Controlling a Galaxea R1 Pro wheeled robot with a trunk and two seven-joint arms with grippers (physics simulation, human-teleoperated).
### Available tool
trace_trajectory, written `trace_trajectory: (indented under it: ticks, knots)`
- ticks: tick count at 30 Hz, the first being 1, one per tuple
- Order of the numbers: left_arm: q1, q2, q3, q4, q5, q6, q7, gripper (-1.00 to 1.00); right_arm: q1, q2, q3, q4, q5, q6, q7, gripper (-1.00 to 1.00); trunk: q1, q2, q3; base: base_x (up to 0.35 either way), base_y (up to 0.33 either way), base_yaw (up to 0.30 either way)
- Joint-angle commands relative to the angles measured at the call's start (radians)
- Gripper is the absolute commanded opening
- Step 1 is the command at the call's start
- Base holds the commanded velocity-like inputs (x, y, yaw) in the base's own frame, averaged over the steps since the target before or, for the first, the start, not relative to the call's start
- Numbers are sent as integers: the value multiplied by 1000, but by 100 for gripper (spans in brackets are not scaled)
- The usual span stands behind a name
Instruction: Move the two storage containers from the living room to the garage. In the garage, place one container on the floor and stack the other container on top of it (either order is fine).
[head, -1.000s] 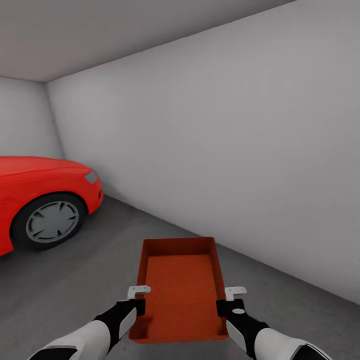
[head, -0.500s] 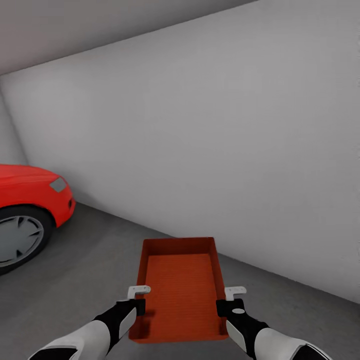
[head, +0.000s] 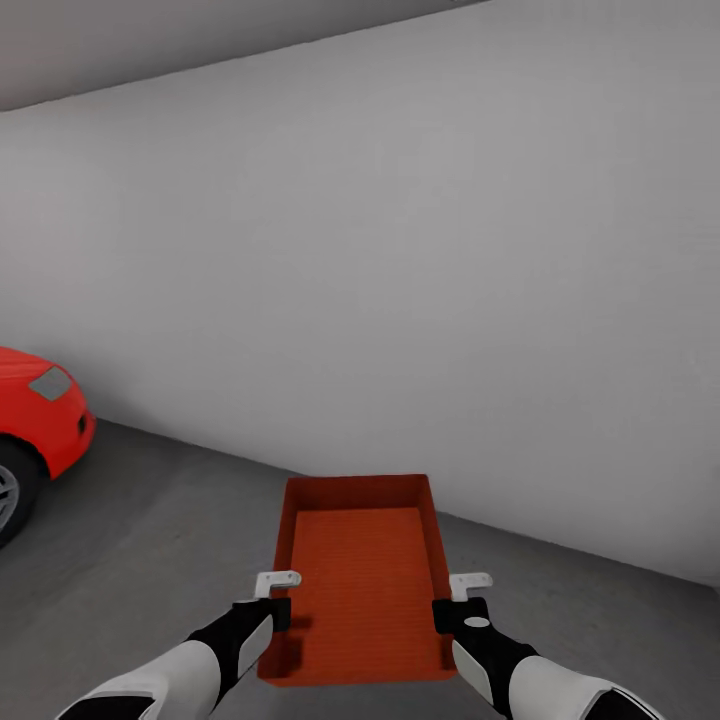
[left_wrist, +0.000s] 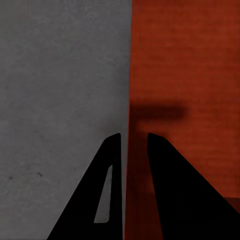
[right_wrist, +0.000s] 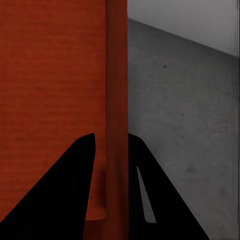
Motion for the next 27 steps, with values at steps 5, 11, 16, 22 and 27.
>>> trace_trajectory:
  ticks: [5,11,16,22,27]
  knots:
    - [0,14,-19,-6,-22,7,24,-100,-2,0,-25,35,-20,-7,-7,-100,0,-2,-2,0,0,-260]
    - [0,14,-19,-6,-21,7,24,-100,-1,0,-25,35,-20,-7,-7,-100,0,-2,-2,0,0,-260]
    - [0,14,-19,-6,-22,7,24,-100,-2,0,-25,35,-20,-7,-7,-100,0,-2,-2,0,0,-260]
    - [0,14,-19,-6,-22,7,24,-100,-2,0,-25,35,-20,-7,-7,-100,0,-2,-2,0,0,-260]
    - [0,14,-19,-6,-22,7,24,-100,-2,0,-25,35,-20,-7,-7,-100,0,-2,-2,0,0,-260]
